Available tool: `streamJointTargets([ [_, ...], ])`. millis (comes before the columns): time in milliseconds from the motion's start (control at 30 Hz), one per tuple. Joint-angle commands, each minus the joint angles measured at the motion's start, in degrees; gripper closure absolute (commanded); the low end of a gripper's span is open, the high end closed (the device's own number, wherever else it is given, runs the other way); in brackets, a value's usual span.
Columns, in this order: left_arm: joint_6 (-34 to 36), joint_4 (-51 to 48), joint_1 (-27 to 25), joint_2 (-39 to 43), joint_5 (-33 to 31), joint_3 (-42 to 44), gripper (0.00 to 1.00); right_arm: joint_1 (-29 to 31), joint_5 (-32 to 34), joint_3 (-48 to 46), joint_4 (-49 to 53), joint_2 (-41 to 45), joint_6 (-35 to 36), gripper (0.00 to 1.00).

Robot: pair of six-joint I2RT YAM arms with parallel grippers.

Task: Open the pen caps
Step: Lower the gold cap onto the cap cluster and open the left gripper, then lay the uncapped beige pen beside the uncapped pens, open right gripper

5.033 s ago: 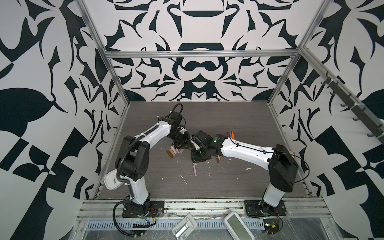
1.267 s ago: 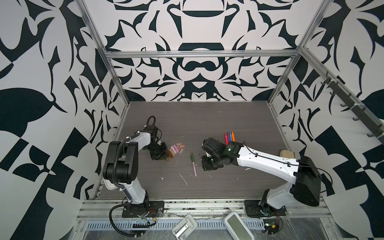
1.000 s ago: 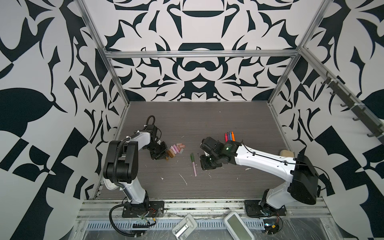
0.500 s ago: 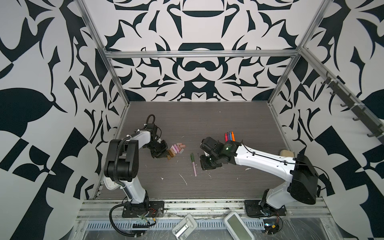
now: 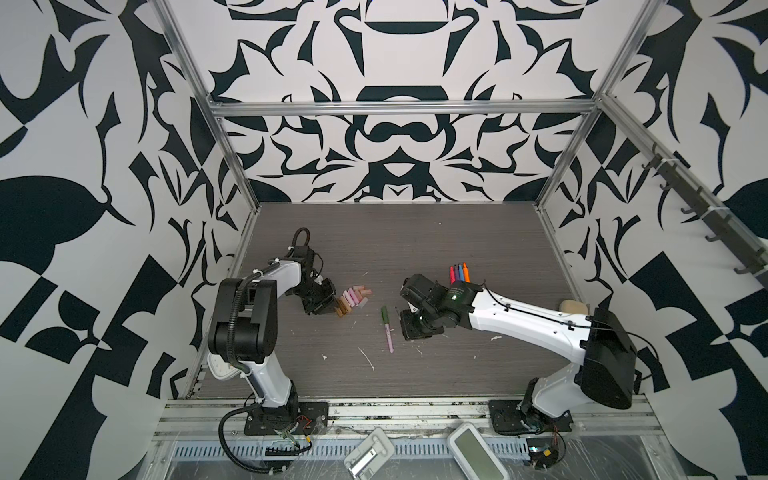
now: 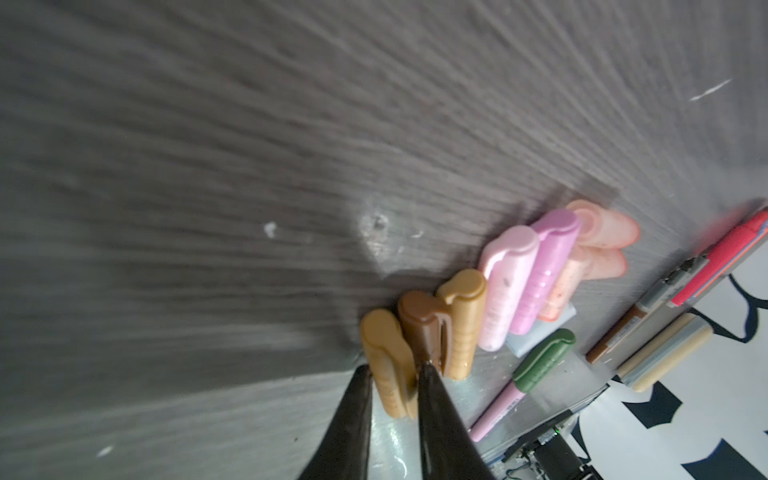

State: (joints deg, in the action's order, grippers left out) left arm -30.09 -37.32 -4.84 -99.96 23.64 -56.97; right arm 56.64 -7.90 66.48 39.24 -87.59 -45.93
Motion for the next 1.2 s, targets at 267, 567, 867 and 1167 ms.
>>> streamJointTargets([
  [267, -4.0, 3.1, 0.2, 0.9, 2.6, 2.8, 0.75, -1.0, 0.5, 3.4, 1.2, 0.1, 1.9, 1.0],
  [567, -4.0, 3.0, 0.2, 0.9, 2.2, 3.0, 0.7, -6.0, 2.5, 6.4, 5.6, -0.8, 6.1, 1.0],
  [867, -3.9, 2.4, 0.4, 2.2, 2.0, 3.1, 0.65, -10.4, 4.8, 10.1, 8.9, -5.1, 10.2, 1.0],
  [1167, -3.6, -0.7, 1.1, 6.0, 2.0, 1.6, 0.61, -11.2, 13.5, 13.0, 11.2, -14.7, 15.3, 1.0],
])
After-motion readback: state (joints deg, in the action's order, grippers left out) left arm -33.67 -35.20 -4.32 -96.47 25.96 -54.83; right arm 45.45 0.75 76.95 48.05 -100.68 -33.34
